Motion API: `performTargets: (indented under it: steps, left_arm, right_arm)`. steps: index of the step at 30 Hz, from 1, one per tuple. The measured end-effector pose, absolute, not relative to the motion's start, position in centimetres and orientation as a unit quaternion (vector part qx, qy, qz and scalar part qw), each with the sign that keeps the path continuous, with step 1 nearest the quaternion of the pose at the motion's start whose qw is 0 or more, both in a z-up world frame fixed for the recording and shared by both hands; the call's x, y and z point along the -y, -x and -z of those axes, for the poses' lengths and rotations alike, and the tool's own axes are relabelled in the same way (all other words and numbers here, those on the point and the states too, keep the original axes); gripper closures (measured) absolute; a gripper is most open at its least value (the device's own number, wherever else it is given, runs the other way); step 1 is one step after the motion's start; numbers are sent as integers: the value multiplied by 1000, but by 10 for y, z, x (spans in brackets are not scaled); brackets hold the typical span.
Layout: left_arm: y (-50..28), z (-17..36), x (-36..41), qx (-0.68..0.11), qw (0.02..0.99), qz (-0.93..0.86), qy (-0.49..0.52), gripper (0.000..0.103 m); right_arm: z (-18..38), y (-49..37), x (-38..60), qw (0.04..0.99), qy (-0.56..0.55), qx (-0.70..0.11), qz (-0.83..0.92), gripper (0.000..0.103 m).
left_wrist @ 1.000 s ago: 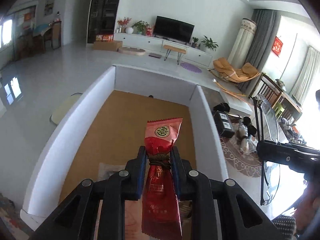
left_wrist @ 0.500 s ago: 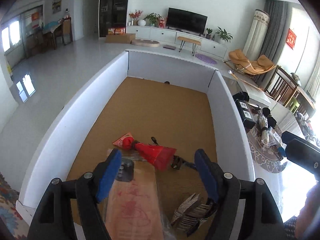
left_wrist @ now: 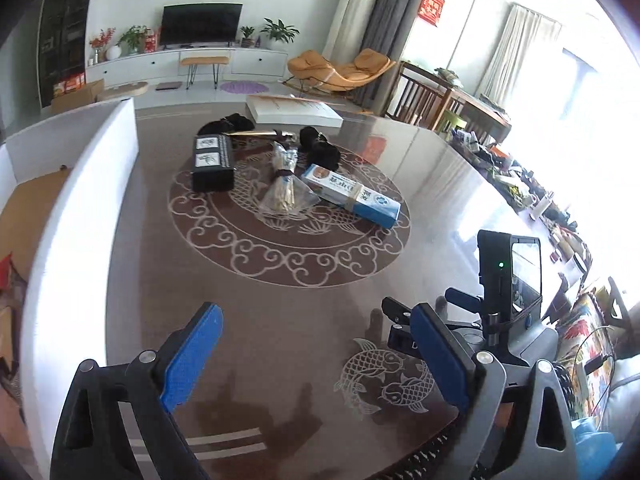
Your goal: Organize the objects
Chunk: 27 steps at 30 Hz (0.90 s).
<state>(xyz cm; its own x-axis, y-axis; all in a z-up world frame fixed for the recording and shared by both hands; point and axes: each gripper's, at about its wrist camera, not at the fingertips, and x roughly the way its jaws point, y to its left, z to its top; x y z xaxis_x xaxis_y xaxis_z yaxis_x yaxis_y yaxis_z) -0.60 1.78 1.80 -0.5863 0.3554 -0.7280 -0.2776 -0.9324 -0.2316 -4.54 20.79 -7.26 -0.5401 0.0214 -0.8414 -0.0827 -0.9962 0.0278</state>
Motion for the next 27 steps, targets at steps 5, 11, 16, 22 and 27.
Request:
performTargets:
  steps: [5,11,16,22,27]
  left_arm:
    - [42,23,-53,27,143,-888,436,7]
    - [66,47,-64,-16,118,-888,444,7]
    - [81,59,-58,1,107,-881,462,7]
    - [81,63,-57,-18,96,-882,460,6]
    - [83,68,-41,-43,74,-882,464,1]
  right_arm:
    - [71,43,-231,53,462,-37,-884,3]
    - [70,43,-224,55,461,-23,-885,0]
    - [71,46,-222,55,461,-23,-886,0]
    - [71,45,-222,50,461,-20,-886,0]
    - [71,44,-226,57,461,-24,-885,0]
